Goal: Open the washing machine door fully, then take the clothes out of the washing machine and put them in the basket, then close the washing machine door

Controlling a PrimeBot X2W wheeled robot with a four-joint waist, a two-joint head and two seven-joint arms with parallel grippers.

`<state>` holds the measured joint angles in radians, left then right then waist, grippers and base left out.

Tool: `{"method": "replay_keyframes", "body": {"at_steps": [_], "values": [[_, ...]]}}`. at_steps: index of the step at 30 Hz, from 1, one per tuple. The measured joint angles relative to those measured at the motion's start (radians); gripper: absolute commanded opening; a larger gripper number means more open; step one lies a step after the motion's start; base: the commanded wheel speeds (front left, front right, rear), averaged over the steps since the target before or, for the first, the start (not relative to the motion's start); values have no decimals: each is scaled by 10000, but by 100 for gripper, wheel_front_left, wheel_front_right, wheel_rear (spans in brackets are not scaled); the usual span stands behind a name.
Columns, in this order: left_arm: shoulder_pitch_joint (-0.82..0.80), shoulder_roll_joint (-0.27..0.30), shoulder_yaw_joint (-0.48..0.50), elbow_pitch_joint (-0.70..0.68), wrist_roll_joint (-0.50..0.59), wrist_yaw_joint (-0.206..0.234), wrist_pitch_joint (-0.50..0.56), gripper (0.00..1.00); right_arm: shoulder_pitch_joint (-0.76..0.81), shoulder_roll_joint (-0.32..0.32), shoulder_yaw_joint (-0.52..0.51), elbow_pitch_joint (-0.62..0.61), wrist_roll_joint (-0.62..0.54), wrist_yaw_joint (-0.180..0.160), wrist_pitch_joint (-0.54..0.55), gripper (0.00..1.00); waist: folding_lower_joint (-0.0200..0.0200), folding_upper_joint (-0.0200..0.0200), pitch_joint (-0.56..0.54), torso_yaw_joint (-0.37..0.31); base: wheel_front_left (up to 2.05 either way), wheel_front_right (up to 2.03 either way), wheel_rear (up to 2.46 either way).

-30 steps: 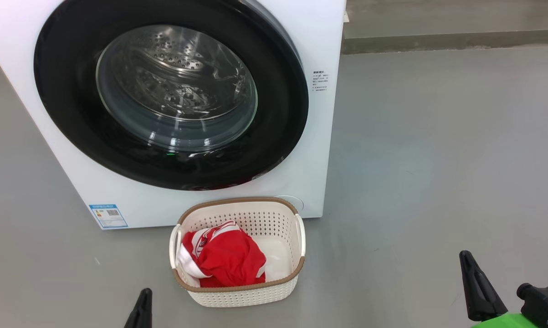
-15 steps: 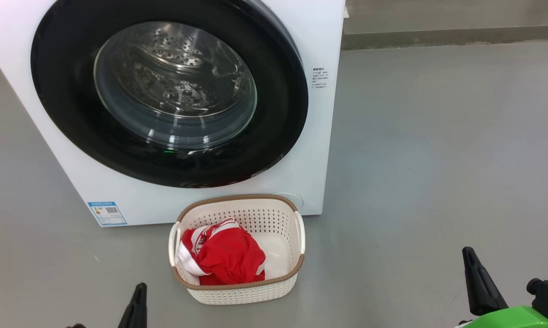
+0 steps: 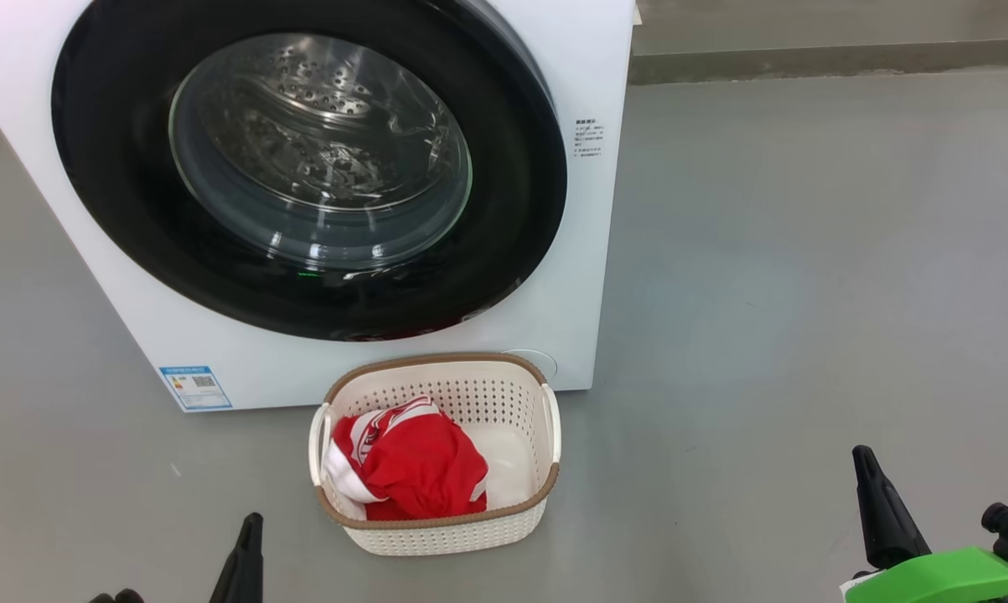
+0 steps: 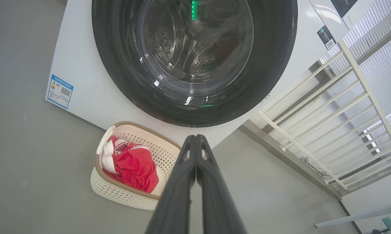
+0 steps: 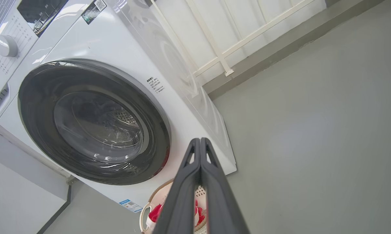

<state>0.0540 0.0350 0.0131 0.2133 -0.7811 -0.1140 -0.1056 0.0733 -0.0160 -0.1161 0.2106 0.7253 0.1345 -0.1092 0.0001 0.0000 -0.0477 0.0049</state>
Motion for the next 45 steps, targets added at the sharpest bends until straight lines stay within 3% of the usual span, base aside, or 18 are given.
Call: {"method": "replay_keyframes", "body": {"at_steps": [45], "values": [[-640, 2, 378, 291, -4713, -12, 1233, 0, -784, -86, -79, 337, 5053, -29, 1275, 0, 0, 0, 295, -28, 0, 0, 0]]}}
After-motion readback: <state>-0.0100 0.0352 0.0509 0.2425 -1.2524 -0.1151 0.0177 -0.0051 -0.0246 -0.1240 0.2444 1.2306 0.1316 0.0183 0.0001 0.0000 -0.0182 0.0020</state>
